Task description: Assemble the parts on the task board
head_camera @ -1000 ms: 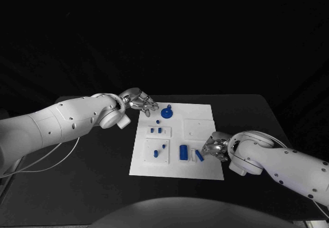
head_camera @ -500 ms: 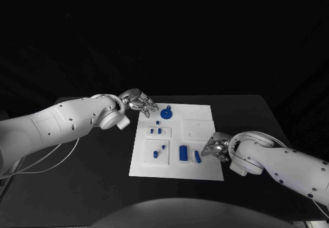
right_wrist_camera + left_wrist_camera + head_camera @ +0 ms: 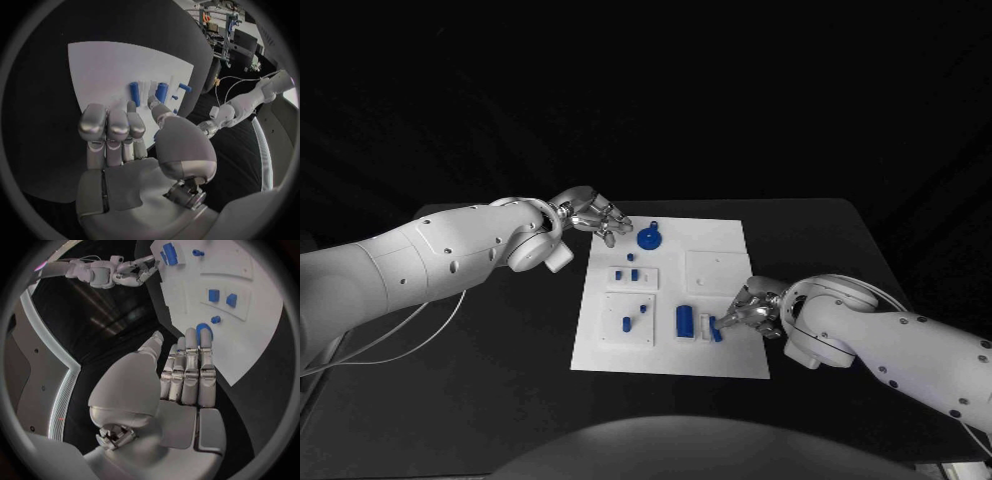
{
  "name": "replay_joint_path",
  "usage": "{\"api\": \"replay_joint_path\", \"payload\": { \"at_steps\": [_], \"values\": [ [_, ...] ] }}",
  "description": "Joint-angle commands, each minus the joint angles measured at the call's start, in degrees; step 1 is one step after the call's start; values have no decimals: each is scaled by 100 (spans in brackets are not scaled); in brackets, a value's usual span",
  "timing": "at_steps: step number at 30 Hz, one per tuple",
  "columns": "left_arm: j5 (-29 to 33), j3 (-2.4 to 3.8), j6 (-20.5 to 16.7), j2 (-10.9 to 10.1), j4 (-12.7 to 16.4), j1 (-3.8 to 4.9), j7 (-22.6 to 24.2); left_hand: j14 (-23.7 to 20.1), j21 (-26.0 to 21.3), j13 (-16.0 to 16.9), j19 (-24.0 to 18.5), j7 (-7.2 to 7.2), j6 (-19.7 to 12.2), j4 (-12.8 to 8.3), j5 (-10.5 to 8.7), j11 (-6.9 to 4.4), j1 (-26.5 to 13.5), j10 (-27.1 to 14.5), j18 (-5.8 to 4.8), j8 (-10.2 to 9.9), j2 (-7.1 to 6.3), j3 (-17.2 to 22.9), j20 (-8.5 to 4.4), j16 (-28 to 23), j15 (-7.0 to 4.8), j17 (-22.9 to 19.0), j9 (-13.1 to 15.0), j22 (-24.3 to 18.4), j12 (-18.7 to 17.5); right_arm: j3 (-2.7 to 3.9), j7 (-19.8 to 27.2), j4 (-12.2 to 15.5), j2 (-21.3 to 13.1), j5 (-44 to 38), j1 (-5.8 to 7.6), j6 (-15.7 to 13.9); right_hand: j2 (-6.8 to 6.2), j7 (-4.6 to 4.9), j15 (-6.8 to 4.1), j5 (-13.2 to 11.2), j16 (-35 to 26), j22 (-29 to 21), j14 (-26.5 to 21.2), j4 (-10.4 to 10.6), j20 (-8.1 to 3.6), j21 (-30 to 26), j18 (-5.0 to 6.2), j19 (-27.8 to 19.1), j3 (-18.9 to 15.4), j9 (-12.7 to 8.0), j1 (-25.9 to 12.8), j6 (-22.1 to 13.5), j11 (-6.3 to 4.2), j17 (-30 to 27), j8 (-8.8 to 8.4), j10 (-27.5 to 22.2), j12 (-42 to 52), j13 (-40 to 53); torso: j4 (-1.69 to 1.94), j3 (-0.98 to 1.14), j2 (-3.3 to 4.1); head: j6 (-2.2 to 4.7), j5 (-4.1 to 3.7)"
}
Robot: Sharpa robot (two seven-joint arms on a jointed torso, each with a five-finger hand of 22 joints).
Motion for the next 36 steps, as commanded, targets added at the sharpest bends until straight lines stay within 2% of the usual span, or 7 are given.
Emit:
{"api": "replay_joint_path", "payload": {
  "at_steps": [1,3,12,23,28,29,36],
  "values": [
    [2,3,85,12,7,0,29,33,21,4,38,-4,-2,-25,-20,5,-8,-48,-50,-11,48,2,-8,-25,20,-1,10,-6,-1,-20,51,-43,54,-400,-5,16,-62,-14,-39,-9,-4,8,47,173,-19,17,13,338,-80,-10,64,94,-4,16,-3,49,-18,-2,10,-3,4,-17,-5],
    [2,3,87,12,7,0,29,31,21,3,37,-7,8,-31,-19,4,-4,-50,-51,-12,54,6,-9,-24,19,0,9,-7,-2,-32,44,-71,85,-481,-6,-3,-87,-11,-40,-11,-6,15,50,245,-24,30,4,339,-90,-17,104,103,-2,21,6,54,-23,-1,13,-3,5,-21,-3],
    [2,3,97,14,3,0,27,31,21,3,37,-7,8,-31,-19,4,-4,-50,-51,-12,54,6,-9,-24,19,0,9,-7,-2,-107,0,-190,219,-813,-13,-35,-97,-38,-49,-12,-11,18,53,259,-32,32,-7,340,-87,-6,175,177,-16,28,10,64,-16,11,12,-6,1,-49,6],
    [0,2,126,15,-1,0,15,31,21,3,37,-7,8,-31,-19,4,-4,-50,-51,-12,54,6,-9,-24,19,0,9,-7,-2,-237,-58,-319,321,-982,-15,123,-68,-83,-67,-9,-29,23,55,77,-51,30,-37,336,3,59,301,293,-45,30,6,66,-23,21,9,-4,5,-59,28],
    [0,2,133,15,-2,0,14,31,21,3,37,-7,8,-31,-19,4,-4,-50,-51,-12,54,6,-9,-24,19,0,9,-7,-2,-266,-82,-365,356,-1018,-16,118,-44,-81,-66,-4,-33,25,60,3,-48,28,-39,335,27,82,291,284,-45,26,6,65,-21,24,6,-1,2,-59,23],
    [0,1,134,15,-2,0,13,31,21,3,37,-7,8,-31,-19,4,-4,-50,-51,-12,54,6,-9,-24,19,0,9,-7,-2,-269,-89,-375,360,-1031,-16,116,-17,-84,-65,-5,-37,26,55,-63,-50,26,-39,337,30,100,269,284,-44,24,4,65,-22,24,6,-1,2,-59,23],
    [-1,1,139,17,-6,0,11,31,21,3,37,-7,8,-31,-19,4,-4,-50,-51,-12,54,6,-9,-24,19,0,9,-7,-2,-292,-102,-418,403,-1253,-16,107,-20,-91,-66,-4,-30,30,58,-88,-49,31,-41,337,34,113,272,298,-47,27,6,68,-15,28,5,-2,1,-59,17]
  ]
}}
